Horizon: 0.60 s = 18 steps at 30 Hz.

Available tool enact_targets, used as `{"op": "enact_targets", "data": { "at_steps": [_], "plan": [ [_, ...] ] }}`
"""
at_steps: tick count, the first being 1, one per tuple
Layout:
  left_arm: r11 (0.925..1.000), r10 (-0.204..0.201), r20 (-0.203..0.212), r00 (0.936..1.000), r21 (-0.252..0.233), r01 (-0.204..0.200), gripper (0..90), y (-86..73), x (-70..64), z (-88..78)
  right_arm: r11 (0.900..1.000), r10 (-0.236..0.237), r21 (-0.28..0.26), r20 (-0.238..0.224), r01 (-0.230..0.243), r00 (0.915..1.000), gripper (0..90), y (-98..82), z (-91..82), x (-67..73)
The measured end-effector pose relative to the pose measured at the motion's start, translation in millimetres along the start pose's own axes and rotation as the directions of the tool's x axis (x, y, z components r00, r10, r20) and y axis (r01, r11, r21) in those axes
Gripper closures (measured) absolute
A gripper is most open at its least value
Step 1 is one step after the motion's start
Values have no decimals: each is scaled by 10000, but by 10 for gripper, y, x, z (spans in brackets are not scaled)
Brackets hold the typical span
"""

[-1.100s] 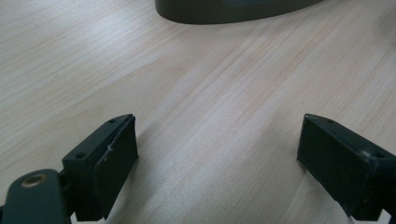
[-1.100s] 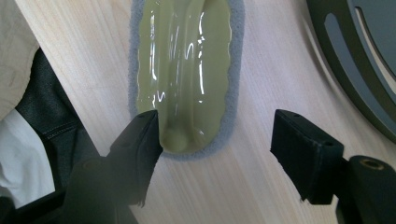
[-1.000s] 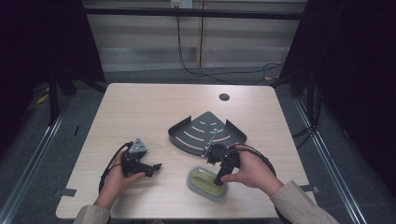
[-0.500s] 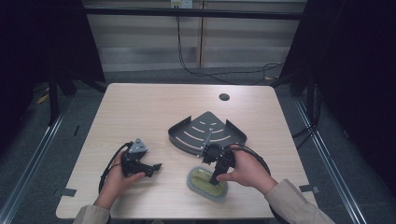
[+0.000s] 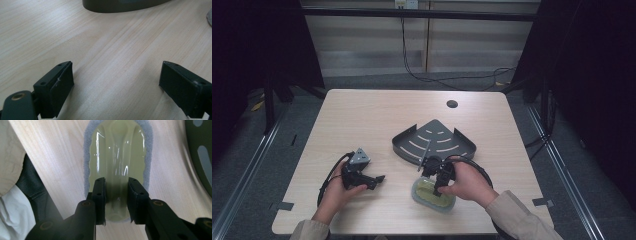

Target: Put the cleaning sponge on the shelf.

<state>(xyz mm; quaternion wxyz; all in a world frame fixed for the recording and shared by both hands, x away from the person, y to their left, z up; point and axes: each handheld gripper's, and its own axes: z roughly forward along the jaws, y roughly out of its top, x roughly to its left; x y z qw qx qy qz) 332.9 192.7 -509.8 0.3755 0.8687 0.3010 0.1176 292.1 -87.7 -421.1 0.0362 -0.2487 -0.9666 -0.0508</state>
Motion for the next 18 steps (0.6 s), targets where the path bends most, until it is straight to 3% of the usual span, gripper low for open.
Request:
{"op": "enact_targets", "data": {
  "at_steps": [7,18],
  "plan": [
    [10000,-20,21,10000,-28,20,115,-1,0,2,9995,-83,314,149,78,9999,713,21,-26,21],
    [10000,25,11,10000,-22,-25,115,0,2,1,9998,133,121,-83,-132,9999,715,-53,-214,-65]
  ]
}}
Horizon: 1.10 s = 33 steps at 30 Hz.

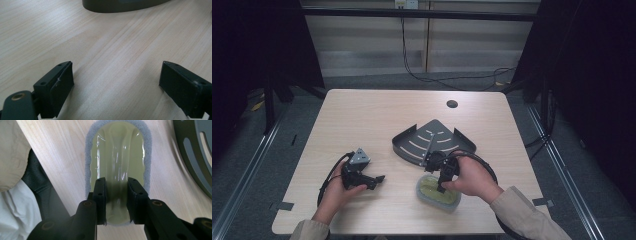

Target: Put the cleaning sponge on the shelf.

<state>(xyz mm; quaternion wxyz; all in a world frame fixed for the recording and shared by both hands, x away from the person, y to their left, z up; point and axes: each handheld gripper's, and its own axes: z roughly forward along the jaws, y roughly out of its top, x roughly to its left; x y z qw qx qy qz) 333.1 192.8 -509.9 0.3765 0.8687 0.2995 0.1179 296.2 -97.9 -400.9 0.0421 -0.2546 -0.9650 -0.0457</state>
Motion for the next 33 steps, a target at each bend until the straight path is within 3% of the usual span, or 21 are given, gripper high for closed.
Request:
{"op": "enact_targets", "data": {
  "at_steps": [19,33],
  "plan": [
    [10000,-3,2,10000,1,3,115,0,0,0,9989,396,-230,-244,-402,9989,715,-101,-329,-158],
    [10000,4,16,10000,27,-4,115,1,1,-2,9956,599,-711,-95,-604,9982,715,-136,-601,-262]
  ]
}}
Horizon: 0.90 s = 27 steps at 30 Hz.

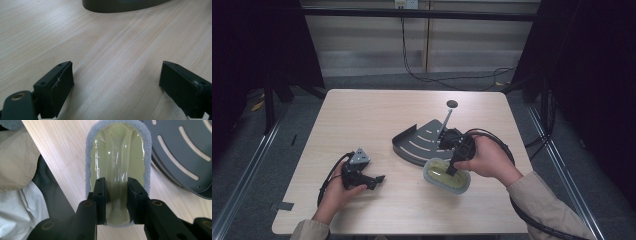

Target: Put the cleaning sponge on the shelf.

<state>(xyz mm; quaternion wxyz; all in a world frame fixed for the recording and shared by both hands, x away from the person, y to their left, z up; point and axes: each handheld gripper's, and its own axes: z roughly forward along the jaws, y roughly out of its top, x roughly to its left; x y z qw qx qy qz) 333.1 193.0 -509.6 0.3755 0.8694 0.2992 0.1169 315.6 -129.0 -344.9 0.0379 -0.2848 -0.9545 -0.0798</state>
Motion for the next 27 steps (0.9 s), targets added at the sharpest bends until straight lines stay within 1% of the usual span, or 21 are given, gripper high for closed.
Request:
{"op": "enact_targets", "data": {
  "at_steps": [4,5,8,9,12,16,19,22,24,27],
  "plan": [
    [10000,1,4,10000,2,-1,115,0,0,0,9999,124,-84,44,-123,9999,715,2,-40,-21],
    [10000,1,3,10000,0,-1,115,0,0,0,9998,143,-102,152,-141,9998,715,4,-64,-43],
    [10000,1,3,10000,3,-1,115,0,0,0,9998,200,-85,197,-198,9996,715,7,-83,-74],
    [10000,1,3,10000,3,-1,115,0,0,0,9995,291,-88,207,-290,9994,715,8,-85,-79],
    [10000,2,2,10000,2,-2,115,0,0,0,9993,354,-87,325,-351,9988,715,10,-88,-118],
    [10000,5,2,10000,6,-5,115,0,0,0,9989,445,-159,320,-440,9985,715,18,-92,-165],
    [10000,0,1,10000,4,0,115,0,0,0,9987,482,-157,399,-476,9980,715,27,-97,-192],
    [10000,1,4,10000,6,-1,115,0,0,0,9978,636,-201,468,-627,9969,715,45,-106,-254],
    [10000,-3,2,10000,3,3,115,0,0,0,9975,680,-209,471,-671,9966,715,51,-109,-265],
    [10000,-2,1,10000,4,2,115,0,0,0,9973,721,-173,612,-712,9955,715,71,-110,-312]
  ]
}}
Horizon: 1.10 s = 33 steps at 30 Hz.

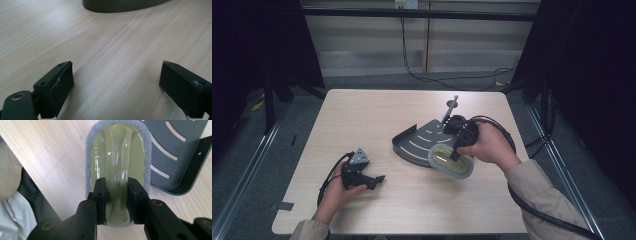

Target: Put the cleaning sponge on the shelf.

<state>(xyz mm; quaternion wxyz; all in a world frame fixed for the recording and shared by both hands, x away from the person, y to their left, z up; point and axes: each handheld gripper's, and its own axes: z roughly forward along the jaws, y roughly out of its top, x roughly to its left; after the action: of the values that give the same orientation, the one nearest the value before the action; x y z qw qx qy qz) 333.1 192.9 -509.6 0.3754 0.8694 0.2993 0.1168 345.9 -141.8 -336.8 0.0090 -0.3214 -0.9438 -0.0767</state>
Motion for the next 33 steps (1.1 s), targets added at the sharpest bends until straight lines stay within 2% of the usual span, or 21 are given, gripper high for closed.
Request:
{"op": "enact_targets", "data": {
  "at_steps": [14,30,31,33],
  "plan": [
    [10000,-12,4,10000,8,12,115,0,-1,0,9996,272,2,412,-273,9988,715,116,13,-136],
    [10000,2,3,10000,0,-2,115,0,0,0,9977,657,-173,524,-649,9965,715,214,12,-257],
    [10000,-1,3,10000,-2,1,115,0,0,0,9962,868,-101,494,-864,9950,715,223,9,-272],
    [10000,2,4,10000,1,-2,115,0,0,0,9961,873,-195,511,-864,9949,715,223,17,-301]
  ]
}}
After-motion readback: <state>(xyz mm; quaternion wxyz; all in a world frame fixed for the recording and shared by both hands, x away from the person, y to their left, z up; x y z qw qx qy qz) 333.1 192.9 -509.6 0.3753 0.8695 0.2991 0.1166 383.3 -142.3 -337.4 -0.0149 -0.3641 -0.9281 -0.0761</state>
